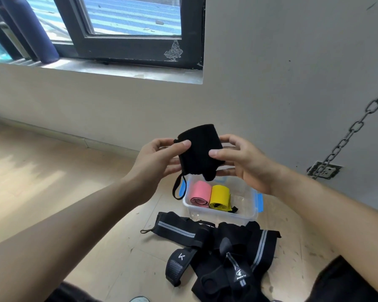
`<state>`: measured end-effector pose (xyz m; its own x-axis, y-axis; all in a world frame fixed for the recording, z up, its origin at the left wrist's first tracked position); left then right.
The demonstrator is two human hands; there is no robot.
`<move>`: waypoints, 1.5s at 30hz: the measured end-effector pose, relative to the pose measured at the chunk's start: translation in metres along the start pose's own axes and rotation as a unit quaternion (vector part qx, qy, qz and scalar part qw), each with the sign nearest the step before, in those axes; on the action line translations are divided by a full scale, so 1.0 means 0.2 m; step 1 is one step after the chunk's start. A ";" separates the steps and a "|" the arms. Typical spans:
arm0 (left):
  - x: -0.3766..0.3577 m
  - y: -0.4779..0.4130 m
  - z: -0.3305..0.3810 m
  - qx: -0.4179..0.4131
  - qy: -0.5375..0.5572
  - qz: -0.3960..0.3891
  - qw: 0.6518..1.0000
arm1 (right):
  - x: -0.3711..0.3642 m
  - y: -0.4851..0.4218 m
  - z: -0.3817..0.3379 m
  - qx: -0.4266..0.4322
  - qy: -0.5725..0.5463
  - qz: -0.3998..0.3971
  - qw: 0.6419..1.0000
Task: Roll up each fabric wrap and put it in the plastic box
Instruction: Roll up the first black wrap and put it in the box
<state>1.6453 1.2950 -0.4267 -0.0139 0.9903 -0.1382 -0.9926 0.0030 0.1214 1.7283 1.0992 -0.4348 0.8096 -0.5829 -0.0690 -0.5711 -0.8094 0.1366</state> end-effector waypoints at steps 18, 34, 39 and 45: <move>-0.14 -0.27 -0.30 0.114 -0.098 -0.102 0.983 | 0.21 0.17 0.25 -0.035 0.128 0.031 0.991; -0.34 -0.85 -1.17 0.136 -0.082 -0.039 0.986 | 0.73 0.09 1.05 -0.273 0.423 0.071 0.861; -0.39 -0.99 -1.41 0.142 -0.118 -0.049 0.982 | 0.71 0.13 1.29 -0.258 0.423 0.079 0.865; -0.48 -1.11 -1.56 0.136 -0.214 -0.083 0.964 | 0.74 0.16 1.41 -0.204 0.425 0.108 0.875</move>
<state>1.8295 1.1557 -0.7477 0.2510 0.9394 0.2333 -0.9081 0.1450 0.3929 1.7913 0.9666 -0.7188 0.5963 -0.3156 0.7381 -0.7679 -0.4922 0.4099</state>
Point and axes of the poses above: each hand's wrist, its own y-axis away from the middle knuckle, its own x-axis out of the back of the hand, z = x × y, the point moved 3 cm from there along -y, towards the middle knuckle, and after that the axes turned 15 degrees about -z, right-handed, at the moved point
